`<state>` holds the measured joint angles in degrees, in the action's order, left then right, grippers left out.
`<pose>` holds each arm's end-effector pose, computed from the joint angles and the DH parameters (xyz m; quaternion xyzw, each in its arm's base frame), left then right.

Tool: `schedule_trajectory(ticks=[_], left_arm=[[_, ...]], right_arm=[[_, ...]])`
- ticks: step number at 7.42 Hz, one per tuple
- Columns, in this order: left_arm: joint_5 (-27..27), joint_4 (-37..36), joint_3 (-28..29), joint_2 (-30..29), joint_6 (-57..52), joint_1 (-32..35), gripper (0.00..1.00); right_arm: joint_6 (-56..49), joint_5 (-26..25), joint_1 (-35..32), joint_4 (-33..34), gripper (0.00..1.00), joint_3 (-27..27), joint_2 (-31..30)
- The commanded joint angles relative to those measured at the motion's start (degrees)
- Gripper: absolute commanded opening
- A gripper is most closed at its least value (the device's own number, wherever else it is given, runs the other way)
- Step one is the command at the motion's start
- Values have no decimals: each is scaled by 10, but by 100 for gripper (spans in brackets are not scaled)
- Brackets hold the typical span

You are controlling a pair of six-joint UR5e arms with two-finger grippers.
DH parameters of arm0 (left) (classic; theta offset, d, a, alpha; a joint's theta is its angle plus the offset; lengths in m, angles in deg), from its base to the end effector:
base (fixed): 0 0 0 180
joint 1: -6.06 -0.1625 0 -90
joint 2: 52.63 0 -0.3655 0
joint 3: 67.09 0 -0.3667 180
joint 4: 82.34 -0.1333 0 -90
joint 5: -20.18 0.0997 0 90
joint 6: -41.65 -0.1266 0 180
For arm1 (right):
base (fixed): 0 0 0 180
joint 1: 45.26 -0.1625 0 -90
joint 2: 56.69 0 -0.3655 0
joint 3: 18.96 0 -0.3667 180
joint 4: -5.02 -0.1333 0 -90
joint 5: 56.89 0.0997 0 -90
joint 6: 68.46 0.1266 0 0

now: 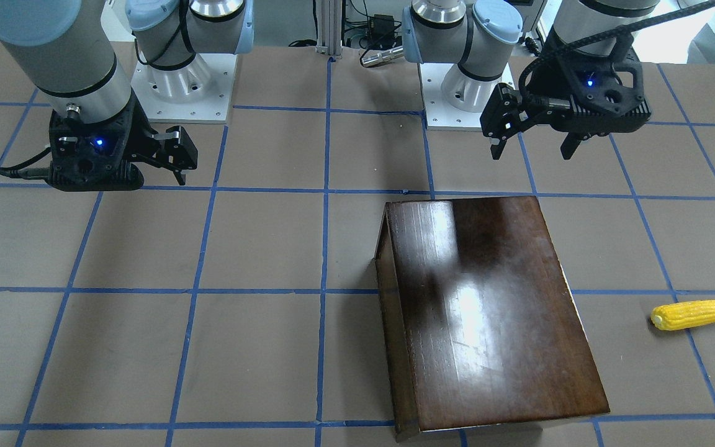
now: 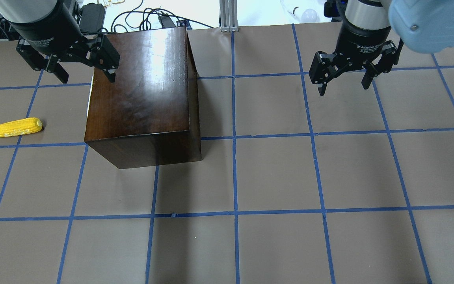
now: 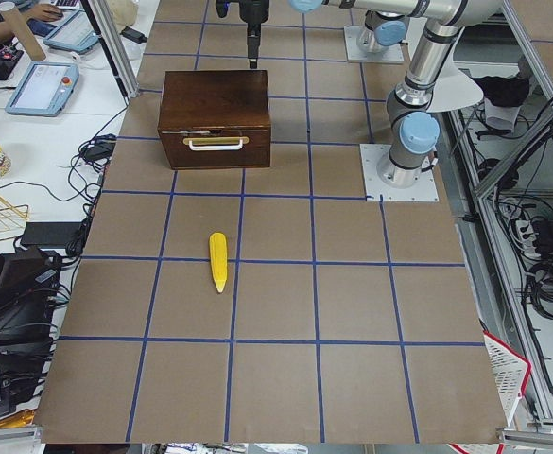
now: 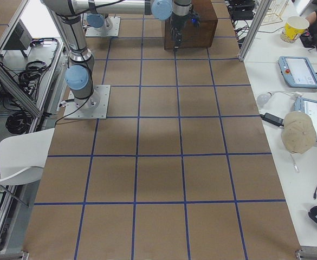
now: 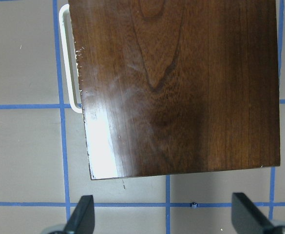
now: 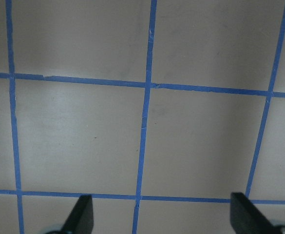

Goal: Open drawer and put corn inside
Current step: 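Raise the left gripper away from the top of the wooden cabinet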

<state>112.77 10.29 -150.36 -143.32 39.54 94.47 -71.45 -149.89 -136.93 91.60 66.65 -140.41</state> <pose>-0.1143 -0.4795 0.4462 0.0039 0.9993 -0.0290 0.0235 0.1410 -0.4902 0.3786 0.0418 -0.9977 -0.0466 0.0256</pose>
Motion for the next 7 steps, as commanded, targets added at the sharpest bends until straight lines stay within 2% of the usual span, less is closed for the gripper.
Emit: schedule_trajectory(ticks=[1, 7], left_arm=[[1, -17, -1, 0, -4, -1, 100], [-5, -16, -6, -6, -3, -2, 100]], right_arm=[[0, 0, -1, 0, 100, 0, 0], [0, 0, 0, 0, 100, 0, 0]])
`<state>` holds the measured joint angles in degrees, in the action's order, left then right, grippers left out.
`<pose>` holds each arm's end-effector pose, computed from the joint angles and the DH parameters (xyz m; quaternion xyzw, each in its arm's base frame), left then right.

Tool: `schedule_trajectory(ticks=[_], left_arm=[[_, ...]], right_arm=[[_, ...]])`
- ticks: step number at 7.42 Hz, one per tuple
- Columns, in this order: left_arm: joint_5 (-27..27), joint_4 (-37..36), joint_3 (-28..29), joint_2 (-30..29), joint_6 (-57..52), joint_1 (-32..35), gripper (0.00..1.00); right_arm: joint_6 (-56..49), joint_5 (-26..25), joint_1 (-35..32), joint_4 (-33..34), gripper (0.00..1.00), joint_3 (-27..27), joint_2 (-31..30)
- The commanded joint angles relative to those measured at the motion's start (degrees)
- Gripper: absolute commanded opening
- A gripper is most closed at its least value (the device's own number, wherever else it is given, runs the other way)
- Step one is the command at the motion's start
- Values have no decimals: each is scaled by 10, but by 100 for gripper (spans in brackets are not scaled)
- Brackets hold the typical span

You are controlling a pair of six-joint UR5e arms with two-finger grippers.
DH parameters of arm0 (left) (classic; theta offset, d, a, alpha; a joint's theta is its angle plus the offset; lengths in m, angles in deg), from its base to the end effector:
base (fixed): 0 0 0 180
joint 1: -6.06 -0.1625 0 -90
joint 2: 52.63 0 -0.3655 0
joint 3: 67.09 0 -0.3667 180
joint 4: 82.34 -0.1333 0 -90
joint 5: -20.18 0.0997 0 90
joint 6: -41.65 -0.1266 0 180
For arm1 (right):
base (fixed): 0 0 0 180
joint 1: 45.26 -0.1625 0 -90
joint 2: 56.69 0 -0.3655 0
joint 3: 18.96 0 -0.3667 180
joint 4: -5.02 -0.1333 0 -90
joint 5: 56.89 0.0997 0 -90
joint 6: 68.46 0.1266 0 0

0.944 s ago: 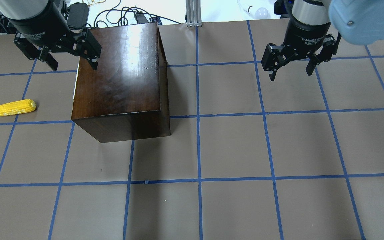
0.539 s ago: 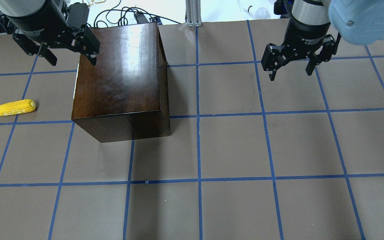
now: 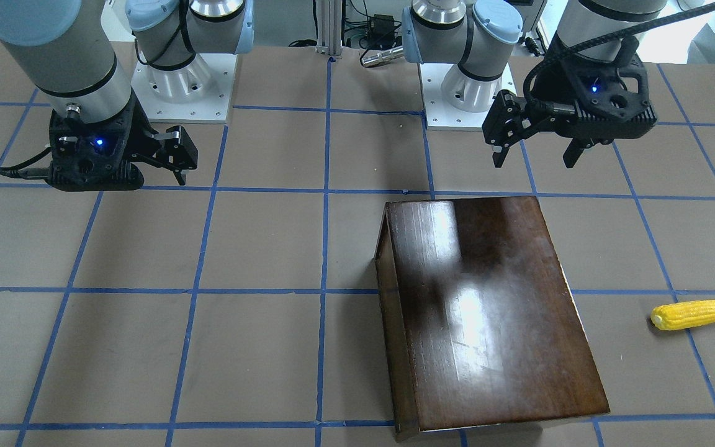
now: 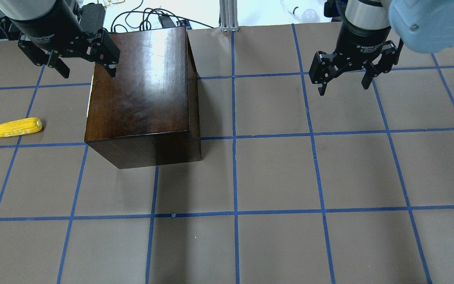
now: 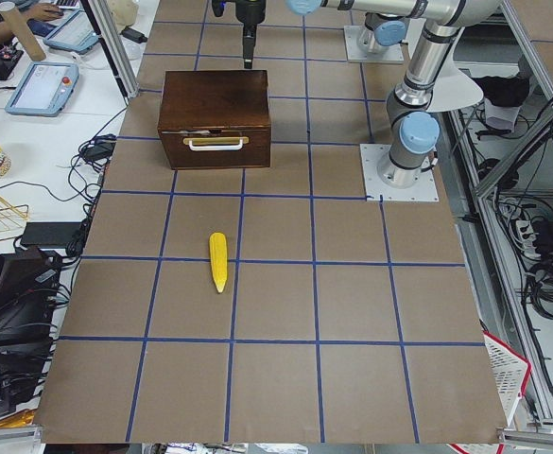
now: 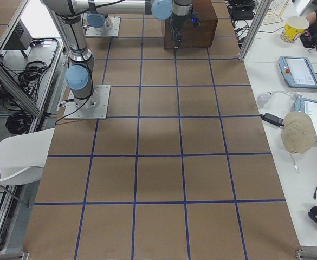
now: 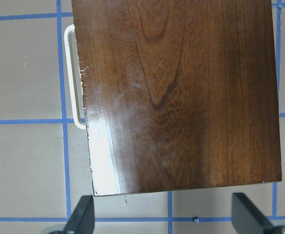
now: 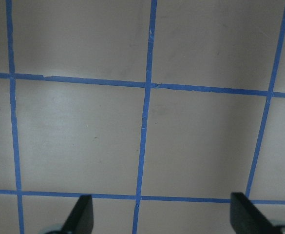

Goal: Open drawer and put corn inside
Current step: 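Raise the left gripper away from the top of the wooden cabinet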

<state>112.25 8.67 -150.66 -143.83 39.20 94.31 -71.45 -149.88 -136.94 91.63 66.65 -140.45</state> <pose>-0.1140 -0.4853 0.4425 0.0054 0.9991 -0.0361 0.0194 0.1411 -0.4900 0.3790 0.0419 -0.9977 -0.0460 0.0255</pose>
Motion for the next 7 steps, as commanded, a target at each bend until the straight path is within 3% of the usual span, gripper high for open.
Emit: schedule_trajectory(ticks=[1, 7], left_arm=[[1, 0, -12, 5, 1, 1, 100], [-1, -2, -8, 1, -5, -20, 100]], right_arm=[[0, 0, 0, 0, 100, 0, 1], [0, -1, 0, 1, 100, 0, 0]])
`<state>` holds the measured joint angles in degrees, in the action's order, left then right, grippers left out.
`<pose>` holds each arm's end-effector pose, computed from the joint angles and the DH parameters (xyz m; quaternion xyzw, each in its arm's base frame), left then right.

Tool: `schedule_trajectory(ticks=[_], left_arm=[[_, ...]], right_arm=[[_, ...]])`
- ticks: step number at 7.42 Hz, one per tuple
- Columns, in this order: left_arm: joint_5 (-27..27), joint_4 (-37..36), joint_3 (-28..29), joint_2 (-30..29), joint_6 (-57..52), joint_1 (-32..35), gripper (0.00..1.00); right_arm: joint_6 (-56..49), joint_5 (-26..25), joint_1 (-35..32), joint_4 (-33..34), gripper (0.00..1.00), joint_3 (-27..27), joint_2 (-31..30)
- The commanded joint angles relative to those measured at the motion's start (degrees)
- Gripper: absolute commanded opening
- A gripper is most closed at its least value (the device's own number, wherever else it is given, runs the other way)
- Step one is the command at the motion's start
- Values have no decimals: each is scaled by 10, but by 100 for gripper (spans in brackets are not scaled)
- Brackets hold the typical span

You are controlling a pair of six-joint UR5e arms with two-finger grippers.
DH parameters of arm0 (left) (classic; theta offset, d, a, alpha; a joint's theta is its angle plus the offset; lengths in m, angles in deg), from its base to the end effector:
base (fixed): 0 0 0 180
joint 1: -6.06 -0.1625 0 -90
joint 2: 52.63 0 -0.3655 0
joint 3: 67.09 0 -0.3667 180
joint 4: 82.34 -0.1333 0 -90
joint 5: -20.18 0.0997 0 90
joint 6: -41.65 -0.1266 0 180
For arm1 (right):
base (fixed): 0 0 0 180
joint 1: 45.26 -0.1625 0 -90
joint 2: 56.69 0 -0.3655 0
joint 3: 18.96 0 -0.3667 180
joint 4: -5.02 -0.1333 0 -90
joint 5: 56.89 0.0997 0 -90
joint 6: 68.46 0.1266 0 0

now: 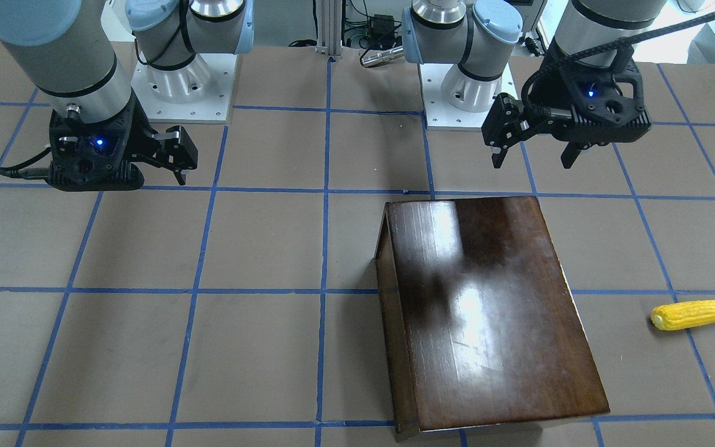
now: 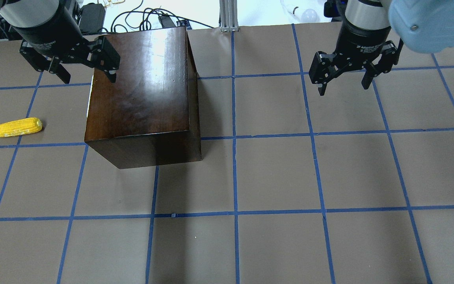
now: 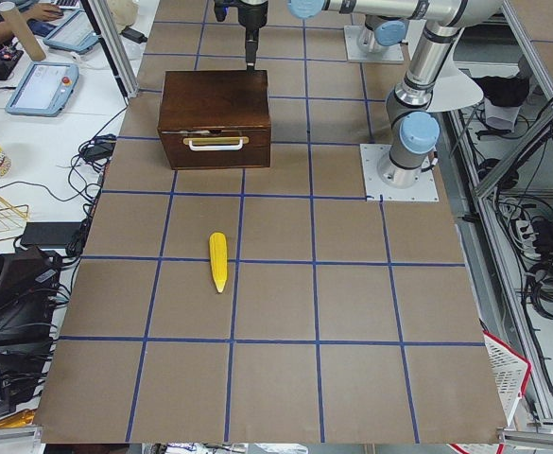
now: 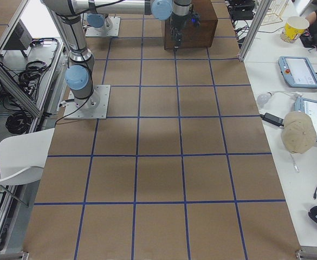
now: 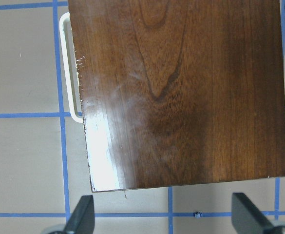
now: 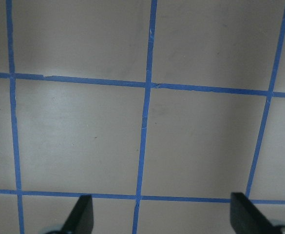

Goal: Open drawer and put corn inside
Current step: 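Raise the left gripper away from the top of the wooden cabinet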

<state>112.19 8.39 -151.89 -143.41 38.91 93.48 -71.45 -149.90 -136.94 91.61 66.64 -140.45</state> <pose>-0.1072 -0.4835 0.4364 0.0008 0.9993 -0.0313 0.0190 0.1411 -0.4900 0.3790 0.0419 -0.9977 -0.0461 0.0257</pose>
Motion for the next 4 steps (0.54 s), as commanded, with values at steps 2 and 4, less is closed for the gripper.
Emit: schedule_trajectory(ticks=[2, 4], left_arm=[[-12, -3, 4, -20, -77, -62, 100], [-72, -6, 4, -41, -146, -143, 100]], right_arm=[[0, 0, 0, 0, 100, 0, 0], [0, 0, -1, 0, 100, 0, 0]])
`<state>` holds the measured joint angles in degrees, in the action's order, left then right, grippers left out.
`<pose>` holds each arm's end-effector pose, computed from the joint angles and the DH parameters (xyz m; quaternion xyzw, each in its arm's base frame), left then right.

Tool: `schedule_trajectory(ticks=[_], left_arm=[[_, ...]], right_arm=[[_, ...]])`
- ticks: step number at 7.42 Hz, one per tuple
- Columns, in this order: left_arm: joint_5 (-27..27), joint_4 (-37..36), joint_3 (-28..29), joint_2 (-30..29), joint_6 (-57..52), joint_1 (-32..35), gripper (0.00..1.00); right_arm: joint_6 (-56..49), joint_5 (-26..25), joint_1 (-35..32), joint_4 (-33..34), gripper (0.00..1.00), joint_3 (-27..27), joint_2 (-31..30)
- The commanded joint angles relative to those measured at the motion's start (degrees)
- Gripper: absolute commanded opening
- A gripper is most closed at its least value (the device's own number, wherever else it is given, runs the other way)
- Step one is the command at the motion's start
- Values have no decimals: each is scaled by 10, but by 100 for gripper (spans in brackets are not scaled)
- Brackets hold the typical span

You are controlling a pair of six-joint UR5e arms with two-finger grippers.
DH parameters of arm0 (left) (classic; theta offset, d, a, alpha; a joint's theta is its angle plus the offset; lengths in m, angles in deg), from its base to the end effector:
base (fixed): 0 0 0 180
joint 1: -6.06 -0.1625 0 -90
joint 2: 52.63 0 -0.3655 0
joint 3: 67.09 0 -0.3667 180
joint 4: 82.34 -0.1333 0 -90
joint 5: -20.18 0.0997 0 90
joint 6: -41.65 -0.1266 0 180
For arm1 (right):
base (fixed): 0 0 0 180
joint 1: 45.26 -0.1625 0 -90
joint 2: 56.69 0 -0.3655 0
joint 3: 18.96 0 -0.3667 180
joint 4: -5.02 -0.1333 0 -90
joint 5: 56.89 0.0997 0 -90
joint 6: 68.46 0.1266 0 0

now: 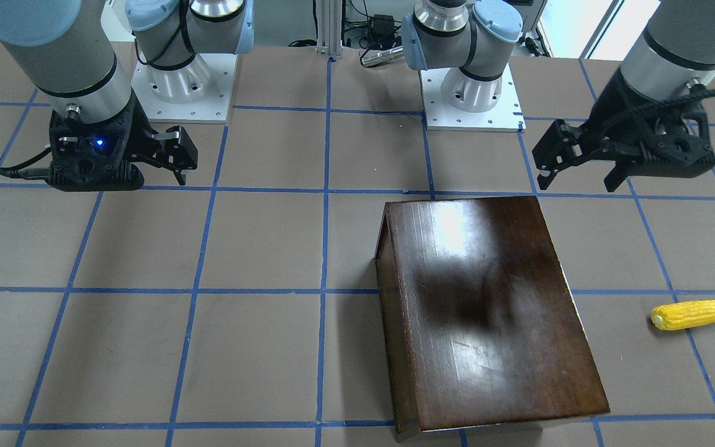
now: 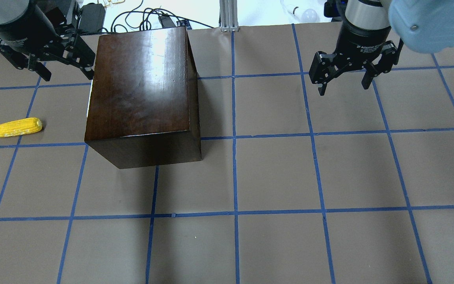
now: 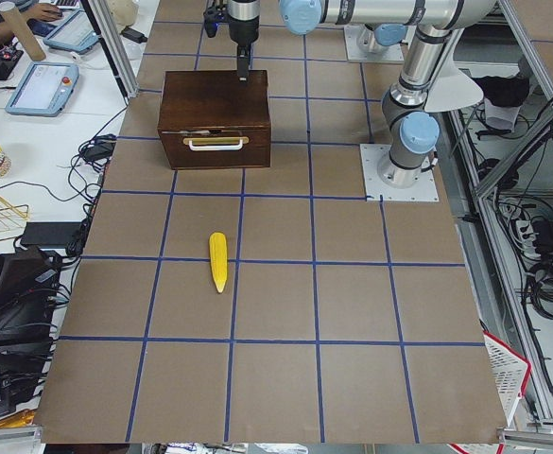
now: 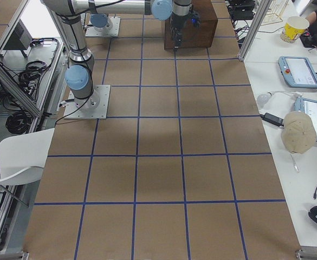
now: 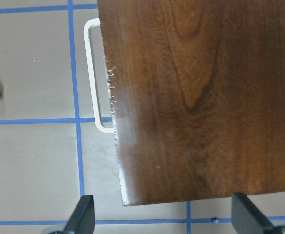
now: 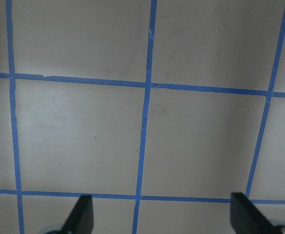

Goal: Open drawer and put corn inside
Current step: 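Move the left gripper down to the white drawer handle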

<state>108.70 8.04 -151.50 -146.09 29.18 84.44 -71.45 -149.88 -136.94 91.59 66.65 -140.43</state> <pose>-0.0347 -0.5094 0.4175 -0.0076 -0.9998 0.0176 0.0094 0.1411 -0.4900 0.3788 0.0419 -0.9977 -0.0465 0.0255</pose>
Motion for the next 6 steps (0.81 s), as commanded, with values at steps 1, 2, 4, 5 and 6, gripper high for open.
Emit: schedule_trajectory(ticks=[1, 2, 4, 5, 6], left_arm=[[-75, -3, 0, -28, -69, -89, 100], [-104, -5, 0, -46, -79, -116, 100], [-149, -27, -5, -87, -83, -150, 100], [-150, -55, -8, -113, -83, -151, 100], [-150, -88, -6, -137, -87, -151, 100]], right_arm=[[0, 0, 0, 0, 100, 0, 0], [0, 0, 0, 0, 100, 0, 0], [0, -1, 0, 0, 100, 0, 0], [0, 0, 0, 0, 100, 0, 0], [0, 0, 0, 0, 100, 0, 0]])
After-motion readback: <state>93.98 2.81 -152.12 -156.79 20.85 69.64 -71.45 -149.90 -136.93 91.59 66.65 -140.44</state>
